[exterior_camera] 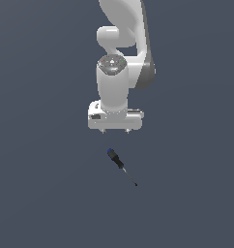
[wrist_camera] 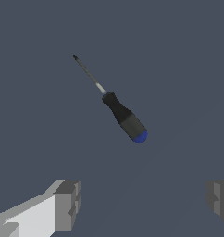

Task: Pick up the object and move it to a goal position.

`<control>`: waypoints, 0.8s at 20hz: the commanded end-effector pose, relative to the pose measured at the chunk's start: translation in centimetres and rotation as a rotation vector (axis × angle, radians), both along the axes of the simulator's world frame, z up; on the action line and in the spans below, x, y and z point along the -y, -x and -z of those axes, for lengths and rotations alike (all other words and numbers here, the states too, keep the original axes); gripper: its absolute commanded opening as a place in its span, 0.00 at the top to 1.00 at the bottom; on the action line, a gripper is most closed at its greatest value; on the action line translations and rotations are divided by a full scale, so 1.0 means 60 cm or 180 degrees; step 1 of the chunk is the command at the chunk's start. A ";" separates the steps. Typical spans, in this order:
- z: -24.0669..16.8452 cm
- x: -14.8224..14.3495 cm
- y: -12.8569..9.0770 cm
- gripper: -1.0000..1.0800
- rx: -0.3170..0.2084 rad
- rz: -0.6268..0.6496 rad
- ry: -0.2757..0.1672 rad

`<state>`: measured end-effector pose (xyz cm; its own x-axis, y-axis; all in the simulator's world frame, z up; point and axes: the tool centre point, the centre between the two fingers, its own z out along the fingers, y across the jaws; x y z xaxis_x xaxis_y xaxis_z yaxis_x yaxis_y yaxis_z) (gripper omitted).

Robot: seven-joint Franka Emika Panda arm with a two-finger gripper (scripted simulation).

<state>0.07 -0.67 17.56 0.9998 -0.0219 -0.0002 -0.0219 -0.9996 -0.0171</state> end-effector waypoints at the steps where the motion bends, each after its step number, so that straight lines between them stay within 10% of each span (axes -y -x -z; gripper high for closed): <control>1: 0.000 0.000 0.000 0.04 0.0000 0.0000 0.0000; 16: 0.005 -0.033 0.002 0.04 -0.0003 -0.0278 0.0039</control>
<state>-0.07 1.37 17.29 0.9980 0.0630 -0.0011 0.0630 -0.9980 -0.0053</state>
